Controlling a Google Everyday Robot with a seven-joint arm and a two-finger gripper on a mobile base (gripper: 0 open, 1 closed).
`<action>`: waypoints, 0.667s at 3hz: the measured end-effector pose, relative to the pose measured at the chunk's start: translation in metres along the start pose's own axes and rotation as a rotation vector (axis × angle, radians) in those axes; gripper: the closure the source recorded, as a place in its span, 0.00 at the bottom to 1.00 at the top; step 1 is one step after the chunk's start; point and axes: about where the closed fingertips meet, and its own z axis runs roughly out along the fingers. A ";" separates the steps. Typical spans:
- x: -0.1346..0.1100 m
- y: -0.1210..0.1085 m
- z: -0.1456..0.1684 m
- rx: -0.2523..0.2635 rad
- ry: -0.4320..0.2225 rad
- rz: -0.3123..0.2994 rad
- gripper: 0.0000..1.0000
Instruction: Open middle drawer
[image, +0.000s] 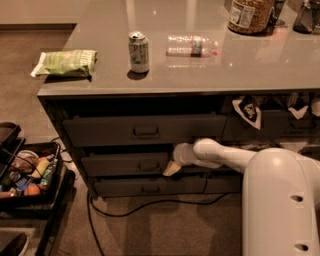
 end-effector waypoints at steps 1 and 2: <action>0.026 -0.001 -0.007 -0.003 0.052 0.008 0.00; 0.026 -0.001 -0.007 -0.003 0.052 0.008 0.00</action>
Offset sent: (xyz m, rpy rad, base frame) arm 0.0004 -0.0255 -0.0108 -0.0423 0.0213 -0.0286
